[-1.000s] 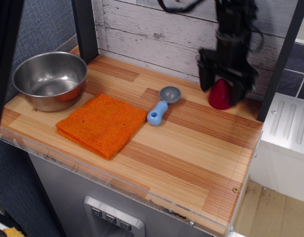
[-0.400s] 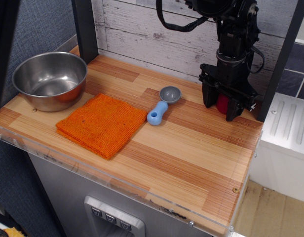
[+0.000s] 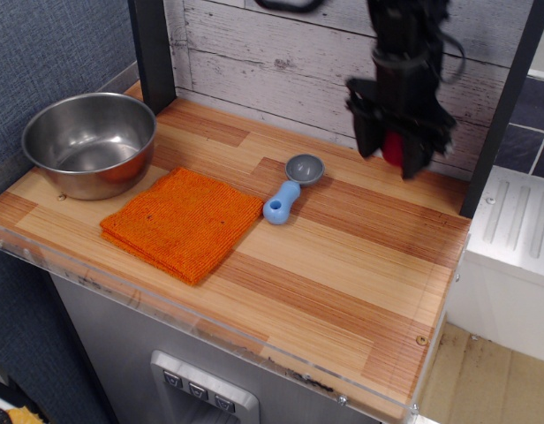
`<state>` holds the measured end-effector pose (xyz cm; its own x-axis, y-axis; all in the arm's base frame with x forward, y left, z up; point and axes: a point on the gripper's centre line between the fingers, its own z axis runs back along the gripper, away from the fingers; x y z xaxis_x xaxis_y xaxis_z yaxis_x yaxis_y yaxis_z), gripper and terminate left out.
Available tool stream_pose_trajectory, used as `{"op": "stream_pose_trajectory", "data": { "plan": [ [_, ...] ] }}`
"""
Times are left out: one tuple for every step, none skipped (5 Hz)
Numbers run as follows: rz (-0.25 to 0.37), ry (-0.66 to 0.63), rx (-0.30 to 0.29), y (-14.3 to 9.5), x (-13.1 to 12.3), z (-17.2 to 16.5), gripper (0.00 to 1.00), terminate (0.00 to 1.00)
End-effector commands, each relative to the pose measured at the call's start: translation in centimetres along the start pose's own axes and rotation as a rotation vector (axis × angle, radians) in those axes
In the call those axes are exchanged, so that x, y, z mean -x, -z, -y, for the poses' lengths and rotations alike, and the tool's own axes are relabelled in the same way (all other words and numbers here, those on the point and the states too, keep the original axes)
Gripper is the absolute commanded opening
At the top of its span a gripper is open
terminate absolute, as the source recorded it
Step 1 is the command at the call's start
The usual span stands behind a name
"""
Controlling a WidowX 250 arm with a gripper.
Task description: Put the red object in the utensil.
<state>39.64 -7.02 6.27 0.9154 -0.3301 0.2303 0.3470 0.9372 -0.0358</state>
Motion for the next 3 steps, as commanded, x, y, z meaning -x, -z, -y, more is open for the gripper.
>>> {"op": "stream_pose_trajectory", "data": {
  "plan": [
    [0.076, -0.114, -0.125, -10.7, 5.0, -5.7, 0.0, 0.0],
    [0.044, -0.191, -0.178, -13.1, 9.5, -8.6, 0.0, 0.0],
    [0.009, -0.282, -0.181, -12.9, 13.4, -12.3, 0.0, 0.0]
  ]
}}
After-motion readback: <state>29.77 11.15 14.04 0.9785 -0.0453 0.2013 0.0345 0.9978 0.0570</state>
